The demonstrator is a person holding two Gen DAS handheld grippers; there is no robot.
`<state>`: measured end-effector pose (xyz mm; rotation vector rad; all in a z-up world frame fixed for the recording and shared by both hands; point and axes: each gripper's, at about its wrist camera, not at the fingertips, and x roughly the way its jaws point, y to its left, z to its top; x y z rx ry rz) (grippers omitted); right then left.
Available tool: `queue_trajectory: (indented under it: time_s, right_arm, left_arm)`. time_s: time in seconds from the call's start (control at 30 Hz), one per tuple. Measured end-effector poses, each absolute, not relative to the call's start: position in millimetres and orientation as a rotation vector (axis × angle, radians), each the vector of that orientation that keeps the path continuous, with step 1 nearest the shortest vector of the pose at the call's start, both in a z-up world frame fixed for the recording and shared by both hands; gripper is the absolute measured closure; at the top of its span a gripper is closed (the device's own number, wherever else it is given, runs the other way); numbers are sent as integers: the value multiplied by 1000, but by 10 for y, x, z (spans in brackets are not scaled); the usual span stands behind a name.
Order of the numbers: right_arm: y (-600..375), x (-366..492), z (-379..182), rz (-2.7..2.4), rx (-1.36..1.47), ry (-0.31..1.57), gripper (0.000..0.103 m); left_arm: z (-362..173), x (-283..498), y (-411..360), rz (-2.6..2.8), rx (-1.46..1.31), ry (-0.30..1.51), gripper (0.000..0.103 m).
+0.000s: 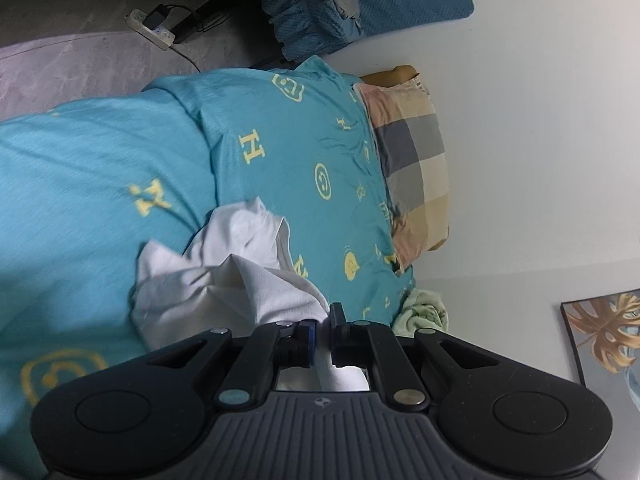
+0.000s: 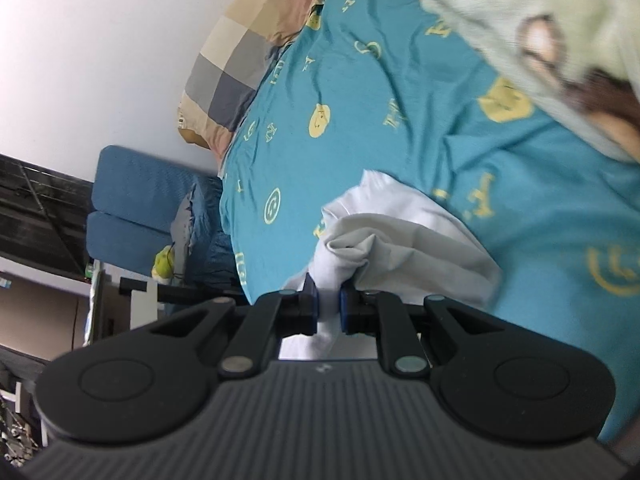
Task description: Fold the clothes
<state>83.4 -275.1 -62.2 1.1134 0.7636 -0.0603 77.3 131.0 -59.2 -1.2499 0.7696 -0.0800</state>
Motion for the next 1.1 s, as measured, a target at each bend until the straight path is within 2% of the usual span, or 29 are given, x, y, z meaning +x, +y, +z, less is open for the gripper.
queue_trajectory:
  time_s: [0.4,0.73,0.77,0.83,0.87,1.0,1.03,1.1]
  right_arm:
    - [-2822,1990,-1323,-87,1096,845,90]
    - [-2840,2189,-1554,-75,1043,867,88]
    - [-2836,2184,-1535,-68,1035,865,88]
    - [-2828,2178,-1481,-43,1016,860,85]
    - [-2817,2170,-1443,-28,998,855,83]
    - [-2739,2086,-1238,25,913,789,53]
    - [-2715,2063,-1183,41,890,767,48]
    - [-2657,2057,-1097,75,843,741,45]
  left_arm:
    - [-1214,2153,1261,-68,-1110,856,95]
    - [-1277,2358,1127,-98,-925,858,94]
    - [-1244,2343,1114,-107,-907,854,92]
    - [-1178,2314,1089,-123,-871,846,74]
    - [-1141,2298,1073,-132,-849,841,72]
    - [-953,2212,966,-160,-716,807,53]
    - [-899,2186,933,-163,-675,792,47]
    - [-797,2138,861,-167,-585,760,41]
